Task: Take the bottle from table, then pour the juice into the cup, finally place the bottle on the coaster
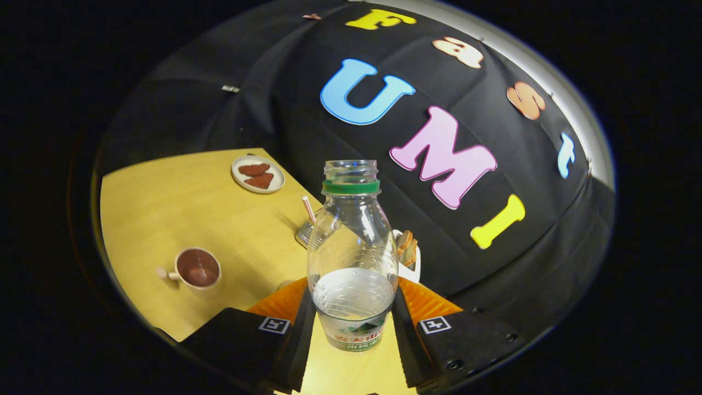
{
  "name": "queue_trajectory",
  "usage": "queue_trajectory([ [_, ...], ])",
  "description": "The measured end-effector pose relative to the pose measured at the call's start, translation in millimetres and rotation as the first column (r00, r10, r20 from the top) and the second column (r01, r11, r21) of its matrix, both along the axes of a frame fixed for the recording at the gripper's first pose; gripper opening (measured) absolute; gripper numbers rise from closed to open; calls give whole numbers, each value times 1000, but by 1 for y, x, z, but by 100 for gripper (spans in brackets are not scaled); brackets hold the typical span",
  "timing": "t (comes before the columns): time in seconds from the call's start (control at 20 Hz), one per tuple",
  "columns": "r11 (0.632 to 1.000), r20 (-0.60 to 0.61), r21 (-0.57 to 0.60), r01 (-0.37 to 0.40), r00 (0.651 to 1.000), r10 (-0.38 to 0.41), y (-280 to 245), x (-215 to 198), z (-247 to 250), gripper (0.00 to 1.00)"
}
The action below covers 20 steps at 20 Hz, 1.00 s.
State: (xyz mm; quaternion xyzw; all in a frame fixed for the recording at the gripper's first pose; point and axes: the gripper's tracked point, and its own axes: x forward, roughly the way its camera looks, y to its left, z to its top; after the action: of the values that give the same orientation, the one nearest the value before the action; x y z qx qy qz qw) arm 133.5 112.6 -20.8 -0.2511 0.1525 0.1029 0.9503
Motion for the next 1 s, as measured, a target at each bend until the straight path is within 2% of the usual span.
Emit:
queue_trajectory([
  [0.2, 983, -33, 185, -22, 999, 29, 9, 14, -12, 70],
  [0.3, 960, -50, 280, -31, 998, 47, 14, 20, -20, 70],
  [0.5, 920, -15, 385, -72, 996, 84, 25, 43, -37, 71],
  [0.6, 888, -6, 451, -83, 995, 96, 32, 57, -49, 70],
  [0.8, 827, -26, 561, -42, 997, 68, 33, 88, -85, 70],
  [1.0, 813, -62, 581, 23, 998, 16, 24, 114, -128, 71],
])
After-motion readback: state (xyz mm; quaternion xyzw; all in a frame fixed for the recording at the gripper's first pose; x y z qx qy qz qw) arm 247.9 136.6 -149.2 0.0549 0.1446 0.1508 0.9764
